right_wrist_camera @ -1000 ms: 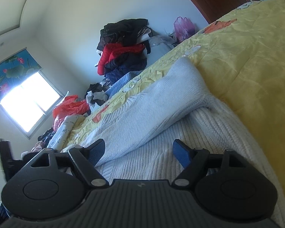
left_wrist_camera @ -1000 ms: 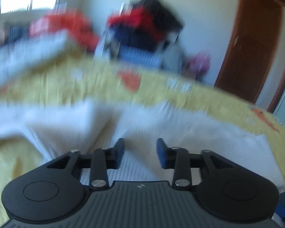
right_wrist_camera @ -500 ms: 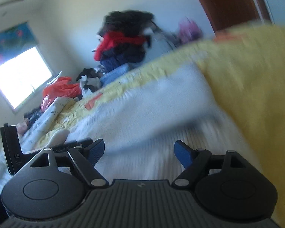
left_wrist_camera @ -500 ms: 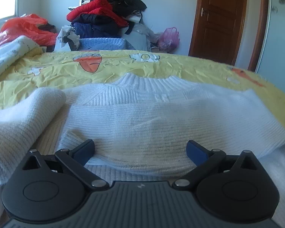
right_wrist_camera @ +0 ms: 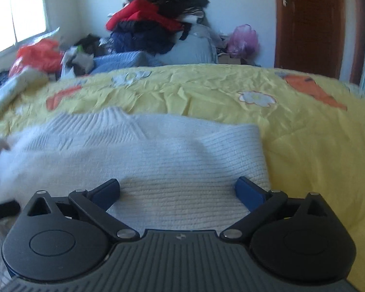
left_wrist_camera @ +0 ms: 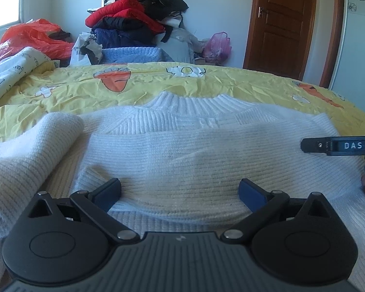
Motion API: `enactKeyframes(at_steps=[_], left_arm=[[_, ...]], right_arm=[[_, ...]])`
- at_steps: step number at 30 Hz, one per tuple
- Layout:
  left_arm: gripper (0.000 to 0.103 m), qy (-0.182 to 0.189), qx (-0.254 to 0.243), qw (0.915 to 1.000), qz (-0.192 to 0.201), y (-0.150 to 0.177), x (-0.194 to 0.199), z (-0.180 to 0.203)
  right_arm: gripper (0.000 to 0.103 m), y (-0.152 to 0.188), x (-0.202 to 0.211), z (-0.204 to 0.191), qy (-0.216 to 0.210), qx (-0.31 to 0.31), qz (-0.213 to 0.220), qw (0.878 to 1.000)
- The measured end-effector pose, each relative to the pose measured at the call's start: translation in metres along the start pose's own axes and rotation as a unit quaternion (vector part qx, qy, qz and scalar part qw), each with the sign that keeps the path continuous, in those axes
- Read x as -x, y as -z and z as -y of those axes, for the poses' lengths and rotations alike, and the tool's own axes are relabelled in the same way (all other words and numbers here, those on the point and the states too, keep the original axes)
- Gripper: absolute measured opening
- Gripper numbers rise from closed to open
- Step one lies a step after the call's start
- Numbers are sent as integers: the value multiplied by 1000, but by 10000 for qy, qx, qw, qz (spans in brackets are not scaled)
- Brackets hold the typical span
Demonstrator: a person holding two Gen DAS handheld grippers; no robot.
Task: Fold small clothes
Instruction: 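Open the left tool and release the sweater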
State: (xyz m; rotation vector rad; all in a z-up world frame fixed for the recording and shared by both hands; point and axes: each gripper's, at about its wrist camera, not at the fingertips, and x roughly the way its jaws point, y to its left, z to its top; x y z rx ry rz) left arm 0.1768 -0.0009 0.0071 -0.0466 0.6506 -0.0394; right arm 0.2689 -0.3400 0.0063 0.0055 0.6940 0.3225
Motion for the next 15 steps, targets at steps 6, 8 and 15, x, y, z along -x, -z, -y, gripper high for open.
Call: enactKeyframes(at_steps=[6, 8, 15], left_arm=[[103, 129, 172, 9997, 118, 1, 5, -7], [103, 218, 294, 9992, 173, 1, 6, -11], [103, 127, 456, 9980, 410, 5, 27, -18]], right_arm=[[96, 10, 17, -24, 723, 191, 314, 9967], [101, 18, 43, -28, 531, -191, 626, 9964], [103, 49, 52, -54, 178, 203, 211, 9994]])
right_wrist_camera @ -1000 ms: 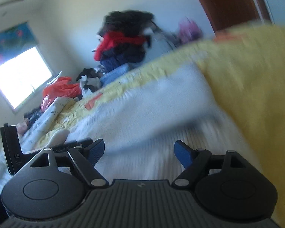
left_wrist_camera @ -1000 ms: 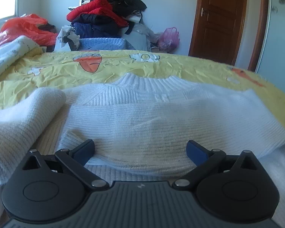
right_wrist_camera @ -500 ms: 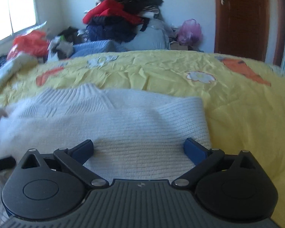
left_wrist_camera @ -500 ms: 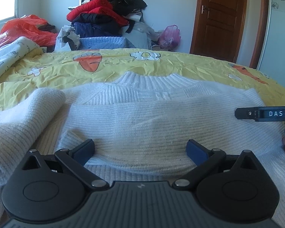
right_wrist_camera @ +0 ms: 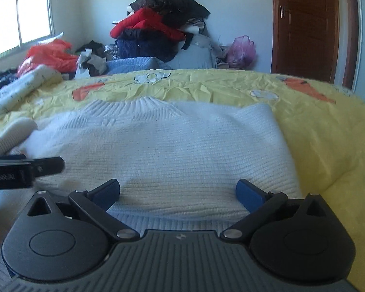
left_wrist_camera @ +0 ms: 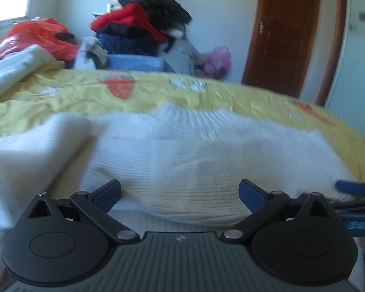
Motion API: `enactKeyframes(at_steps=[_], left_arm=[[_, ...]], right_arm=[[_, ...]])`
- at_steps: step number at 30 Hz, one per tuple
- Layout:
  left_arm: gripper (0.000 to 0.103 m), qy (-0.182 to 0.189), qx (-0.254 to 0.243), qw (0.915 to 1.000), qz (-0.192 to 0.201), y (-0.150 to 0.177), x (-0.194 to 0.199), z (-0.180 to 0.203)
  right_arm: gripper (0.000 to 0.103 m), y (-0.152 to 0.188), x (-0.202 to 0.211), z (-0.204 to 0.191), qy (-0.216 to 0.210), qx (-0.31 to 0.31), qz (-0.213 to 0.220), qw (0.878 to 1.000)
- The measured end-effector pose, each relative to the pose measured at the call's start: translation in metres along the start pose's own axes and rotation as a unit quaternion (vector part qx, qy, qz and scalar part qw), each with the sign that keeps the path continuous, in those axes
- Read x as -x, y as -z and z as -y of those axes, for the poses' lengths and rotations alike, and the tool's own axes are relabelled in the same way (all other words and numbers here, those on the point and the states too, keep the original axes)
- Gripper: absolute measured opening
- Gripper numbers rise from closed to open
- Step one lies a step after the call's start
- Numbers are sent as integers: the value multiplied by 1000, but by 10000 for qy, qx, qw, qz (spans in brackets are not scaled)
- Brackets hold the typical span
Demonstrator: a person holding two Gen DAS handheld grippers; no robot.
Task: Fold small clothes
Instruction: 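Open the left tool and release the sweater, then grasp the other sleeve cuff with the left tool and lift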
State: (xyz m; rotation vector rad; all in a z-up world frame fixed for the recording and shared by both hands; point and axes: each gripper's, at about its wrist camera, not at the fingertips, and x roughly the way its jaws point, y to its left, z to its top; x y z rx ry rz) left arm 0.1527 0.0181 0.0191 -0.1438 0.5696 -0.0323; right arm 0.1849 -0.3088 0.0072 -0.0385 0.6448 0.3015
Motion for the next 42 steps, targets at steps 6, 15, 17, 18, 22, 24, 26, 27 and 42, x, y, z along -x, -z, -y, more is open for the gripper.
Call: enactKeyframes(at_steps=[6, 15, 17, 18, 22, 24, 26, 27, 42], left_arm=[[103, 352, 1881, 9773, 913, 6, 89, -107], [102, -1187, 5018, 8500, 1079, 28, 115, -319], [102, -1189, 4941, 8543, 1086, 23, 112, -330], [102, -1182, 4883, 8576, 1100, 21, 110, -332], [20, -1722, 4376, 8791, 779, 12, 89, -326], [16, -1929, 4156, 8862, 682, 13, 78, -316], [14, -2102, 3915, 8939, 593, 9, 77, -309], [11, -2206, 3824, 8954, 575, 5, 77, -303], [10, 521, 726, 9960, -82, 18, 27, -1]], right_arm=[[102, -1, 0, -2, -75, -17, -7, 10000], [102, 1, 3, -1, -97, -47, 14, 9999], [102, 1, 3, -1, -107, -57, 20, 9999], [102, 1, 2, -1, -110, -62, 20, 9999], [102, 1, 3, -1, -124, -82, 27, 9999], [102, 1, 4, 0, -145, -109, 32, 9998], [102, 1, 4, 1, -164, -134, 40, 9998], [102, 0, 4, 2, -175, -149, 43, 9997], [101, 1, 5, 5, -273, -305, 91, 9991]])
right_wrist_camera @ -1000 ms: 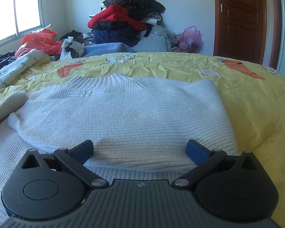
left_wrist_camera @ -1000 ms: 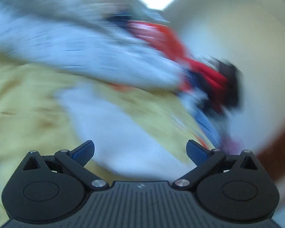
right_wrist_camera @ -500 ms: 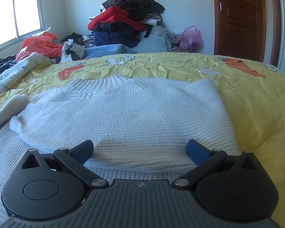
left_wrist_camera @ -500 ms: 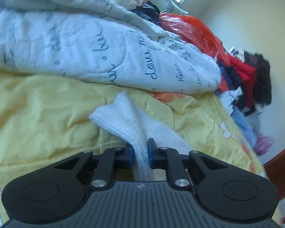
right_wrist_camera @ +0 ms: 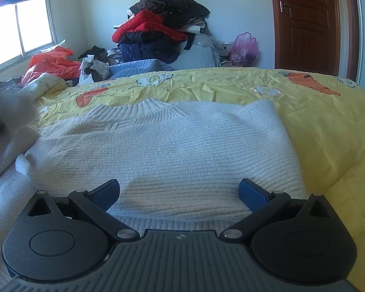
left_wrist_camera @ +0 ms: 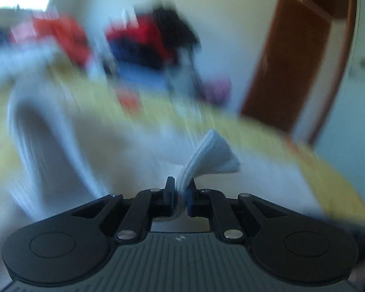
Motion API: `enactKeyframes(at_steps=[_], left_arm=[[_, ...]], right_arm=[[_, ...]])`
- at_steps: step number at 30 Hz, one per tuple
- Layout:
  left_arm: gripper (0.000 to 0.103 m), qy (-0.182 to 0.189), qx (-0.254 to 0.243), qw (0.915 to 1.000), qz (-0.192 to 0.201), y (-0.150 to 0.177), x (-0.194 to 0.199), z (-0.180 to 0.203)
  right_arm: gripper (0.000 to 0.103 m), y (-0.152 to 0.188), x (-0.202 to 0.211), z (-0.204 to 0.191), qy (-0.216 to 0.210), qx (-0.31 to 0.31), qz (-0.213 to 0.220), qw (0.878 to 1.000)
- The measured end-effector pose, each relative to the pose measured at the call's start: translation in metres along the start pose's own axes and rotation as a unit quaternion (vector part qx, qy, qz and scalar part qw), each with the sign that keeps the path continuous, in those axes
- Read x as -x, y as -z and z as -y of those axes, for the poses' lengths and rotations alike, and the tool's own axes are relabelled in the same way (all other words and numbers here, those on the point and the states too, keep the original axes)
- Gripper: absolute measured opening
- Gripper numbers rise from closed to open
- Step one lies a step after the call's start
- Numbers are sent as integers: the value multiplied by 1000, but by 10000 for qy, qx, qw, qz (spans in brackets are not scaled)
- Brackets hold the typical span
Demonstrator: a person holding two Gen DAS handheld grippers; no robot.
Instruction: Fold small clothes
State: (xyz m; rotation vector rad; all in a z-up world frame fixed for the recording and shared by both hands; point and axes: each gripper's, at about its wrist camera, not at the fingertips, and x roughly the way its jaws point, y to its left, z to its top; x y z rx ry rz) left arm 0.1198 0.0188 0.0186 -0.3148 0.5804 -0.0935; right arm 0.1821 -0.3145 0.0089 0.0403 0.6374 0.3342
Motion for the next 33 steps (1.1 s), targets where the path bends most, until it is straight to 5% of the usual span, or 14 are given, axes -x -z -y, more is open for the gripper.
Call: enactKeyframes(at_steps=[1, 2, 3, 4, 6, 8, 12, 16, 19, 23, 30, 32, 33], left_arm=[[11, 80, 46, 9995, -305, 8, -7, 1], [15, 110, 25, 9998, -180, 13, 0, 2], [32, 210, -14, 9997, -107, 15, 9, 1], [66, 373, 3, 9992, -129, 14, 16, -2], [99, 457, 50, 9989, -6, 15, 35, -11], [99, 397, 41, 9984, 398, 23, 58, -21], [99, 193, 195, 9990, 356, 42, 74, -46], [99, 356, 1222, 9911, 392, 43, 72, -73], [99, 310, 1147, 9921, 392, 45, 73, -70], [101, 296, 1072, 9931, 372, 43, 65, -65], [101, 372, 1210, 9910, 432, 34, 55, -65], [101, 391, 1242, 9905, 442, 34, 55, -66], [101, 400, 1255, 9903, 449, 34, 55, -66]], right_arm=[[101, 0, 0, 0, -10, -15, 4, 10000], [101, 0, 1, 2, -19, -29, 6, 10000], [101, 0, 1, 2, -27, -39, 9, 10000], [101, 0, 1, 3, -36, -45, 11, 10000], [102, 1, 1, 3, -43, -52, 12, 10000], [102, 0, 1, 4, -55, -65, 18, 10000], [102, 0, 2, 3, -54, -66, 18, 10000], [102, -6, 4, 4, -103, -103, -90, 9999], [101, -20, 14, 8, -840, -900, -262, 9921], [98, -31, -2, -2, -1967, -1646, -1020, 9612], [81, -39, -38, -23, -2482, -2148, -1615, 9307], [66, -37, -41, -30, -2573, -2180, -1659, 9267], [40, -35, -41, -35, -2593, -2099, -1712, 9270]])
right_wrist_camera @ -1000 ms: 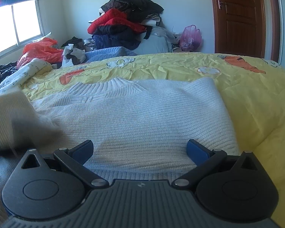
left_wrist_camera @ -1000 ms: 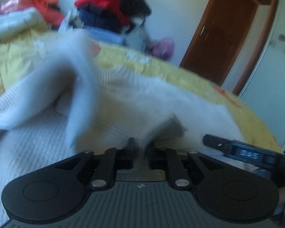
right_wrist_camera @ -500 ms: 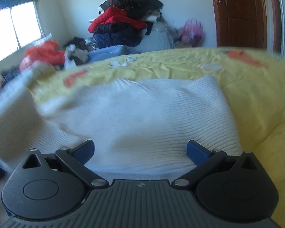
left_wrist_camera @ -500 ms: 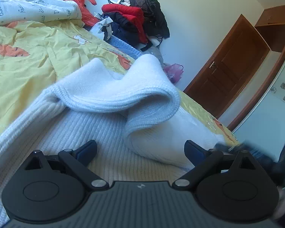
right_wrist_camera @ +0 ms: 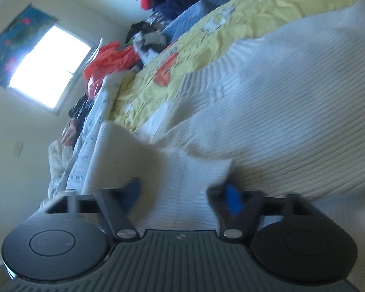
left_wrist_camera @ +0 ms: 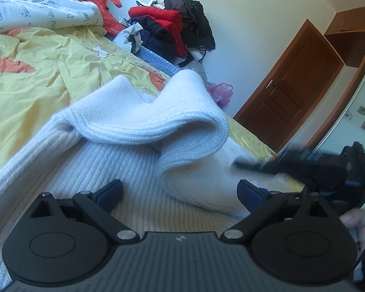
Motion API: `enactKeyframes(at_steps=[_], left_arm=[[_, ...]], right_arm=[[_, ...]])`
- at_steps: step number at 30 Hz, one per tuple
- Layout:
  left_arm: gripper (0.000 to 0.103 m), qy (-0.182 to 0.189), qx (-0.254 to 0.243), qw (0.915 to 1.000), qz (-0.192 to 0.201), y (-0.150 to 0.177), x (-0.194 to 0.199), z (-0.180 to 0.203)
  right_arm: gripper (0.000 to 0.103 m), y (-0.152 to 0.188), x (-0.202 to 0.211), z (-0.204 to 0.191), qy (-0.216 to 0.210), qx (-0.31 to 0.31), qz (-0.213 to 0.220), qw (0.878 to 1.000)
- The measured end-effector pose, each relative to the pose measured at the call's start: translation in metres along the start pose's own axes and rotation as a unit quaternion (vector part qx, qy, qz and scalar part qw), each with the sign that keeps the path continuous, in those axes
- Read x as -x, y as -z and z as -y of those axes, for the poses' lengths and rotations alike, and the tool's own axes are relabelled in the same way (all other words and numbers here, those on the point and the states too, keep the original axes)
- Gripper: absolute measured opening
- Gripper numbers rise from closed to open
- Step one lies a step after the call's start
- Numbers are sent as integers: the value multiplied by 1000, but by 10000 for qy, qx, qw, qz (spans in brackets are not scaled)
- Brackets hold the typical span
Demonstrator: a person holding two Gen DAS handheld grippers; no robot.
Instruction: Fold small clothes
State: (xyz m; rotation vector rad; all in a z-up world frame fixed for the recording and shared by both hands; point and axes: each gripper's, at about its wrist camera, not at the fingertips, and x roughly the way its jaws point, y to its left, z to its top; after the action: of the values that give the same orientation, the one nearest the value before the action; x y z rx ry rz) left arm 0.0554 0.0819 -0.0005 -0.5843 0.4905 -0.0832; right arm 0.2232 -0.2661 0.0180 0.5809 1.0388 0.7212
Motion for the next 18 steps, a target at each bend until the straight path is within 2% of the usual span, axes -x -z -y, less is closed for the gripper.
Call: enactKeyframes(at_steps=[1, 2, 4, 7, 12, 15, 18], left_arm=[[101, 8, 13, 10000, 5, 0, 0, -1], [101, 19, 25, 10000, 10, 0, 1, -1], [101, 43, 59, 10000, 19, 0, 1, -3], [101, 53, 77, 10000, 24, 0, 2, -3], [101, 56, 82, 9999, 27, -1, 1, -4], [101, 68, 109, 9999, 42, 0, 1, -4], [101, 77, 131, 9999, 52, -1, 1, -5]], right_arm=[[17, 3, -4, -1, 65, 85, -100, 9999], [10, 7, -8, -2, 198, 190, -181, 9995], [10, 16, -9, -3, 239, 436, -120, 9987], [9, 12, 0, -9, 217, 579, -32, 9981], [10, -22, 56, -30, 59, 1072, 404, 9934], [10, -48, 88, -16, 429, 1181, 606, 9902], [10, -63, 106, 23, 937, 748, 601, 9910]])
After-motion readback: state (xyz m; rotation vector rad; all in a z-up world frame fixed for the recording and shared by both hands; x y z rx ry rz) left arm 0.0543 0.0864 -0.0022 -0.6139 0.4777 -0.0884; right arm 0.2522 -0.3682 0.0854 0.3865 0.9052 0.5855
